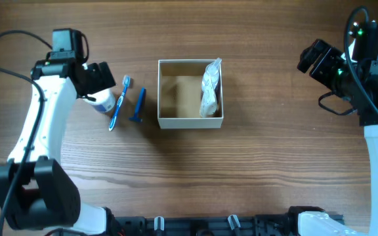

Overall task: Pack container
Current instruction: 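Grasp the cotton-swab tub with the left gripper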

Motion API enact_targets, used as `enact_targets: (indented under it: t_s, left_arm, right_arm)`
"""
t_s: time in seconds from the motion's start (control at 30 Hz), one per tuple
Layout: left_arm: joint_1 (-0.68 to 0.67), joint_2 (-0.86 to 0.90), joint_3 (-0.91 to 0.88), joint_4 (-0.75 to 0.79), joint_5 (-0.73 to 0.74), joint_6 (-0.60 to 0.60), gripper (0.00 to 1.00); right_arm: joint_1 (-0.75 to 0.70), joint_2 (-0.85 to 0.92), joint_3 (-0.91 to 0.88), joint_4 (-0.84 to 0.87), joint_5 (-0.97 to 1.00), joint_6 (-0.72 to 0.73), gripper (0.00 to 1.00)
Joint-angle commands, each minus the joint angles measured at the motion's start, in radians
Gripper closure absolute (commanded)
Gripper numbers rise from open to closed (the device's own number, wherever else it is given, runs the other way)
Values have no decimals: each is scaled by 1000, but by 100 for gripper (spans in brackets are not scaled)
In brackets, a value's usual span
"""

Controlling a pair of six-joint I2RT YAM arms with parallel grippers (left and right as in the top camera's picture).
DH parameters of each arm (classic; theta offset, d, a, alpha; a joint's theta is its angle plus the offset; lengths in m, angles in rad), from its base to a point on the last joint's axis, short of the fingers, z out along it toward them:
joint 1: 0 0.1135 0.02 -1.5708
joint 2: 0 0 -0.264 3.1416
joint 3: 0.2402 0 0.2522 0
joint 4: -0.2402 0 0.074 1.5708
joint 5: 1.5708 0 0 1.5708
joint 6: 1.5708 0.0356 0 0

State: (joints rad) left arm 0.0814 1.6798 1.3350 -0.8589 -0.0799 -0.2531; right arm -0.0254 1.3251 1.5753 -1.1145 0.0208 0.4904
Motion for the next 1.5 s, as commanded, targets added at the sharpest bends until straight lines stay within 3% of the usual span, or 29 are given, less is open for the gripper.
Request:
enact_targets:
  t_s: [0.0,0.5,0.6,0.73,0.93,1.13,1.2,1.33,1.47]
  left_arm:
    - [22,48,23,30,58,9,0]
    - [22,173,23,40,95,41,1]
    - [22,173,23,39,95,41,9]
    - [22,175,23,37,95,41,8]
    - [22,175,23,29,94,42,26]
    - [22,183,23,24,94,76,5]
    - [22,190,23,19,92,90,4]
    - [22,194,23,18,90,90,5]
    - [22,194,23,17,90,90,19]
  right_arm:
    - [-2,10,0,3,-15,10,0]
    - [-2,10,0,3,-16,10,0]
    - [-2,10,0,3,-15,10,0]
    - [-2,10,0,3,-15,9,0]
    - [-2,11,0,3,-15,10,0]
    - [-2,10,0,3,-16,9,0]
    - [-2,10,0,3,-15,10,0]
    - [-2,10,0,3,-15,10,0]
    - [-2,10,0,3,-15,10,0]
